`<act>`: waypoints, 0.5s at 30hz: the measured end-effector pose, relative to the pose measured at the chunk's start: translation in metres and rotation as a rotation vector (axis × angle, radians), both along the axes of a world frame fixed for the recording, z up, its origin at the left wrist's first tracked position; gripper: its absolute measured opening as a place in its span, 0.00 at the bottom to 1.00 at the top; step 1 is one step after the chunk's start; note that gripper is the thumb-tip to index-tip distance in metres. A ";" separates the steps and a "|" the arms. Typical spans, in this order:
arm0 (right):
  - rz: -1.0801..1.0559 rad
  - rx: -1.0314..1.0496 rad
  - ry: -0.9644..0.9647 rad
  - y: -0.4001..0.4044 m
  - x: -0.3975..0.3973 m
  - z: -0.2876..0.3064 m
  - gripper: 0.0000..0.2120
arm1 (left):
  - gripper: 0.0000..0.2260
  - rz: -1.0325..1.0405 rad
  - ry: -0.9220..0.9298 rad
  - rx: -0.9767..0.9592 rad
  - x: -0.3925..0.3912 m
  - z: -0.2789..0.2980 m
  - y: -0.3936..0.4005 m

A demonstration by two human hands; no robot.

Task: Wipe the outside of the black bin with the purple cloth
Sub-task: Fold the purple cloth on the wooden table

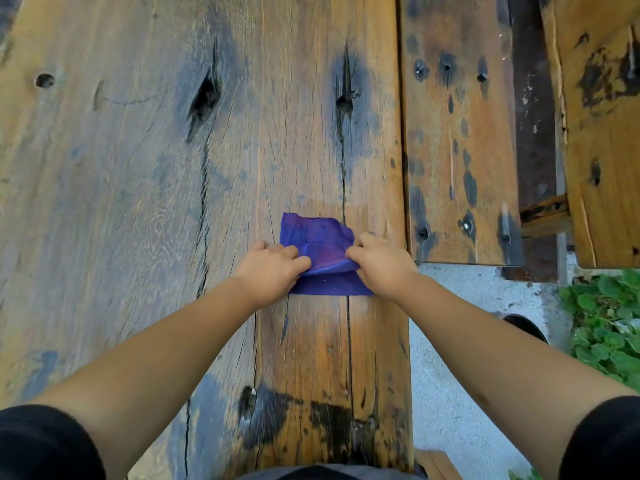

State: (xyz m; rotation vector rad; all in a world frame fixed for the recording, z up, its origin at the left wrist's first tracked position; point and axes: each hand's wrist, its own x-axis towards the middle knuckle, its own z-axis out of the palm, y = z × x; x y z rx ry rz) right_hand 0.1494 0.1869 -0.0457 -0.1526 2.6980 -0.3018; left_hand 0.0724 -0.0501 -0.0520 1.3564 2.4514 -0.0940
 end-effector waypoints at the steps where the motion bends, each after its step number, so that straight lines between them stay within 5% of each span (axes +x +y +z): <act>1: 0.026 0.025 -0.036 -0.002 0.004 -0.002 0.13 | 0.08 -0.002 -0.025 -0.037 0.006 -0.003 -0.003; 7: -0.017 0.001 -0.098 -0.003 0.014 -0.003 0.25 | 0.18 0.072 -0.195 -0.107 0.013 -0.010 -0.011; 15: -0.491 -0.110 -0.090 -0.010 -0.030 -0.012 0.22 | 0.20 0.343 -0.201 0.035 -0.049 -0.013 0.022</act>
